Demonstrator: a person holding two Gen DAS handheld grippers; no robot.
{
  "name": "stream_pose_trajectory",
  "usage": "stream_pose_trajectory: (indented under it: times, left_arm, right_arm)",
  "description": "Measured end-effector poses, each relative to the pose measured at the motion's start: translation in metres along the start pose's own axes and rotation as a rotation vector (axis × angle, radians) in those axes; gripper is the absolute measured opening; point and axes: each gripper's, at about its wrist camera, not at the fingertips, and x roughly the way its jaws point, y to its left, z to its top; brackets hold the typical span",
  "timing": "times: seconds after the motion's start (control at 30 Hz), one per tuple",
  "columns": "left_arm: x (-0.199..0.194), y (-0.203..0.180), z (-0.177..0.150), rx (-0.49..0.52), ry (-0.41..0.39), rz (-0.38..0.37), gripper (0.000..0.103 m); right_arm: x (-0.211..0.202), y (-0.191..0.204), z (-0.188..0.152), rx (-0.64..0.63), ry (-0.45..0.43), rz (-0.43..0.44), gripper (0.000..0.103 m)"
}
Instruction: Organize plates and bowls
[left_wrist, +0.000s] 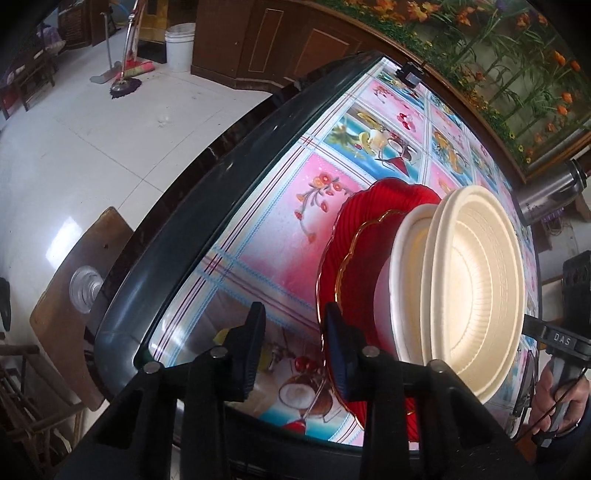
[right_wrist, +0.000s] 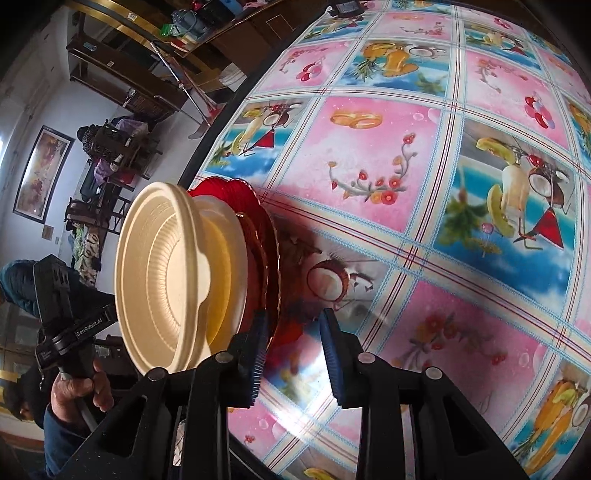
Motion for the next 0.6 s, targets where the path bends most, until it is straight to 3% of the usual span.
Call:
stream_pose_trajectory:
  times: [0.13, 0.2, 0.3, 0.6]
  left_arm:
    - [0.007, -0.005, 0.004, 0.027, 0.008, -0.005, 0.022]
    - [0.008, -0.007, 0.005, 0.04, 0.011, -0.016, 0.014]
    - [0.01, -0.012, 0.005, 0.076, 0.01, -0.015, 0.007]
    - [0.012, -0.035, 0.004, 0.135, 0.022, -0.009, 0.006]
  right_arm:
    - [0.009, 0.006, 0.004, -0.011, -0.001, -0.006, 0.014]
    - [0.014, 0.008, 0.005, -0.009, 0.004, -0.001, 0.009]
    - [0.016, 0.007, 0.004, 0.01, -0.002, 0.002, 0.008]
    - [0.006, -0.001, -0.007, 0.053, -0.008, 0.005, 0.008]
